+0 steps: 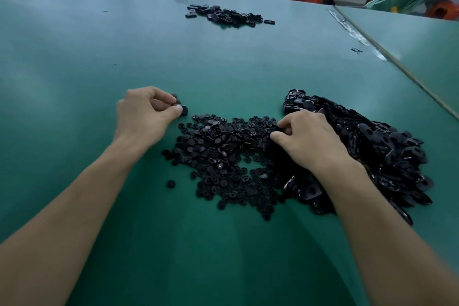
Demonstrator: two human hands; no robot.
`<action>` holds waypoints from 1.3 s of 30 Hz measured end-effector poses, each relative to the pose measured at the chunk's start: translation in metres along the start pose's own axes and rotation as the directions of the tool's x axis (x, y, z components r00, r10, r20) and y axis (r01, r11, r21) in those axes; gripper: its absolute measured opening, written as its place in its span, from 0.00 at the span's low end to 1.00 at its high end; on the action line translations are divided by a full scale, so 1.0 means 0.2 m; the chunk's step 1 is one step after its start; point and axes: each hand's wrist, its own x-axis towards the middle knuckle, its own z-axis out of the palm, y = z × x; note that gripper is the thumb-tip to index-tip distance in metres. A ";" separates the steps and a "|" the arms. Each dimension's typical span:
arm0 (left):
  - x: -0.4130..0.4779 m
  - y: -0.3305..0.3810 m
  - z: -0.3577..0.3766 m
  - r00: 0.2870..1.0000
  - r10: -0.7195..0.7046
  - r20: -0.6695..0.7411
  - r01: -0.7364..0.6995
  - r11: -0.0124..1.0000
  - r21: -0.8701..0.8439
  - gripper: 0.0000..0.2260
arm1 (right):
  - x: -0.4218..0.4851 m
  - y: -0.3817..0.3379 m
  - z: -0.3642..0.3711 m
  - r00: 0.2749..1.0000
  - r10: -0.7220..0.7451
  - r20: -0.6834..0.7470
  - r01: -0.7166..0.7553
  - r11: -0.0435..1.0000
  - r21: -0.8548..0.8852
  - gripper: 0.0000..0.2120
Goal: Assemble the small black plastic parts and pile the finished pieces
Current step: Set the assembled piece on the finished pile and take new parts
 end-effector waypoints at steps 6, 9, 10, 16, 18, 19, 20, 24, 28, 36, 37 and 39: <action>-0.03 0.00 -0.01 0.998 0.054 -0.021 -0.047 0.967 0.249 0.07 | -0.03 0.00 -0.01 0.997 0.039 -0.060 -0.035 0.997 0.072 0.12; -0.04 -0.02 0.01 0.989 0.135 -0.054 -0.106 0.925 0.364 0.08 | -0.03 0.00 0.00 0.997 0.044 -0.070 -0.037 0.995 0.095 0.14; -0.04 -0.02 0.01 0.987 0.147 -0.062 -0.112 0.916 0.384 0.09 | -0.04 0.00 0.00 0.996 0.051 -0.075 -0.043 0.994 0.101 0.16; -0.05 0.05 0.02 0.981 0.186 -0.058 -0.169 0.960 0.225 0.04 | -0.08 -0.03 0.02 0.940 -0.001 -0.342 0.099 0.958 0.269 0.16; -0.07 0.12 0.03 0.980 0.198 0.030 -0.200 0.977 0.073 0.06 | -0.11 -0.04 0.04 0.955 0.050 -0.292 0.122 0.831 0.543 0.14; -0.09 0.16 0.04 0.970 0.212 0.119 -0.212 0.977 -0.011 0.06 | -0.12 -0.06 0.05 0.970 0.064 -0.234 0.120 0.714 0.690 0.13; -0.12 0.20 0.05 0.947 0.227 0.226 -0.210 0.973 -0.096 0.05 | -0.14 -0.08 0.07 0.982 0.065 -0.176 0.109 0.566 0.817 0.12; -0.22 0.30 0.08 0.828 0.256 0.498 -0.106 0.945 -0.309 0.03 | -0.20 -0.13 0.14 0.998 0.049 -0.045 0.040 0.102 0.994 0.08; -0.25 0.32 0.11 0.812 0.285 0.510 -0.091 0.924 -0.372 0.07 | -0.23 -0.12 0.17 0.997 0.043 -0.057 0.050 0.136 0.989 0.05; -0.25 0.29 0.12 0.825 0.291 0.485 -0.122 0.929 -0.350 0.03 | -0.24 -0.09 0.18 0.980 0.083 -0.183 0.147 0.321 0.935 0.04; -0.25 0.29 0.12 0.830 0.290 0.476 -0.135 0.933 -0.333 0.02 | -0.24 -0.09 0.18 0.979 0.088 -0.185 0.147 0.329 0.933 0.03; -0.25 0.29 0.12 0.840 0.281 0.465 -0.128 0.934 -0.332 0.02 | -0.23 -0.09 0.18 0.978 0.094 -0.187 0.143 0.352 0.925 0.03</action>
